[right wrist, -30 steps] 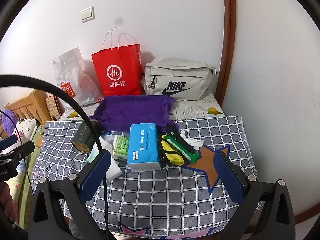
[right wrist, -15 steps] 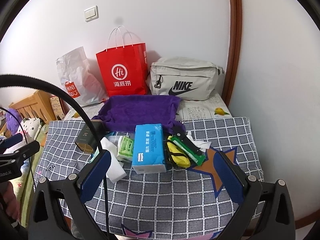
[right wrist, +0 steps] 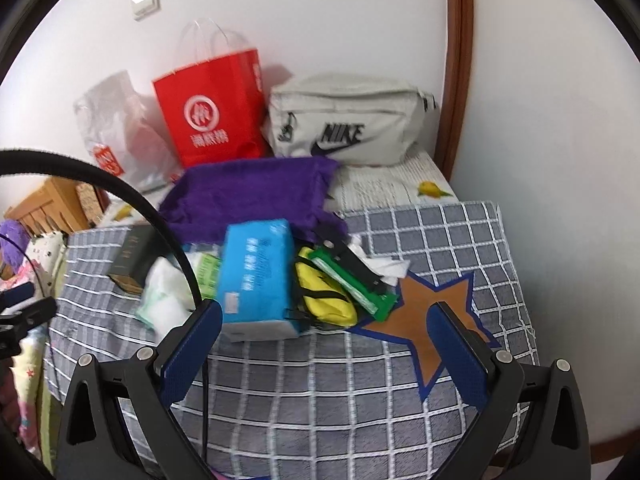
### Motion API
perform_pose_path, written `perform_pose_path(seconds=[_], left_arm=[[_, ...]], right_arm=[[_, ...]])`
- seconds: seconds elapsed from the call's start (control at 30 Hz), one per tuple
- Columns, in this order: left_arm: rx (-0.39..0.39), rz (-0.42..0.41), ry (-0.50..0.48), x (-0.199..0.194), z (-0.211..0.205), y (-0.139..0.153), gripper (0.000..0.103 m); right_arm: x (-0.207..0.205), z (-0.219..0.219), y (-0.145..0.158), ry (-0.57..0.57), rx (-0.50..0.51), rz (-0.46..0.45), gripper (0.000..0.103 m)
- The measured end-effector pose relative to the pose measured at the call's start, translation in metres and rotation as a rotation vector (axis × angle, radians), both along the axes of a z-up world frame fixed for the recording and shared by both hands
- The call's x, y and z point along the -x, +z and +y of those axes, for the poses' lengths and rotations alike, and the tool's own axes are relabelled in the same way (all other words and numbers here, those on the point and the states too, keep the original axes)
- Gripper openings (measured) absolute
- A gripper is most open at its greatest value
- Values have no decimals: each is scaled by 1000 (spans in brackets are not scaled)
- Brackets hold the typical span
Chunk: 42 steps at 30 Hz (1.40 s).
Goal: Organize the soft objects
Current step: 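Grasp the yellow pouch with the right gripper while the left gripper grasps the white sponge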
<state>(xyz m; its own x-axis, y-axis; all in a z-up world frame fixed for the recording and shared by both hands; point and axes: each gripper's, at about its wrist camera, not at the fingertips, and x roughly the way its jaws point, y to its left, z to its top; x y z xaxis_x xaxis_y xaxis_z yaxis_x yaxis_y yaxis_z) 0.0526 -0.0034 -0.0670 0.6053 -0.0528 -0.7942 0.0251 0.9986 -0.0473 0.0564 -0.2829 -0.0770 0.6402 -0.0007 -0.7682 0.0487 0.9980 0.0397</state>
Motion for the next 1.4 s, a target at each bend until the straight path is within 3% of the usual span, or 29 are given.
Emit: perform_pose_path(seconds=[0.13, 0.33, 0.6, 0.77, 0.87, 0.93, 1.07, 1.23, 1.4], left_arm=[[-12, 46, 13, -10, 2, -18, 103], [-29, 104, 22, -28, 2, -37, 103], [-54, 155, 35, -46, 7, -54, 103], [-76, 192, 49, -52, 11, -65, 103], [-79, 209, 60, -54, 15, -70, 103], [-82, 216, 64, -54, 17, -72, 103], [-86, 225, 71, -54, 20, -75, 103], [-67, 213, 48, -54, 21, -78, 103], [-34, 225, 14, -55, 20, -88, 103]], right_arm=[[-20, -17, -30, -7, 16, 55, 101], [-41, -27, -67, 43, -54, 104, 100], [-59, -8, -113, 179, 50, 154, 99], [-69, 5, -130, 253, 153, 130, 93], [-74, 11, -138, 291, 218, 114, 79], [-74, 13, -140, 325, 219, 105, 46], [-71, 12, -133, 319, 218, 85, 39], [-52, 6, -103, 319, 82, 49, 37], [-40, 1, -92, 303, -47, 78, 37]])
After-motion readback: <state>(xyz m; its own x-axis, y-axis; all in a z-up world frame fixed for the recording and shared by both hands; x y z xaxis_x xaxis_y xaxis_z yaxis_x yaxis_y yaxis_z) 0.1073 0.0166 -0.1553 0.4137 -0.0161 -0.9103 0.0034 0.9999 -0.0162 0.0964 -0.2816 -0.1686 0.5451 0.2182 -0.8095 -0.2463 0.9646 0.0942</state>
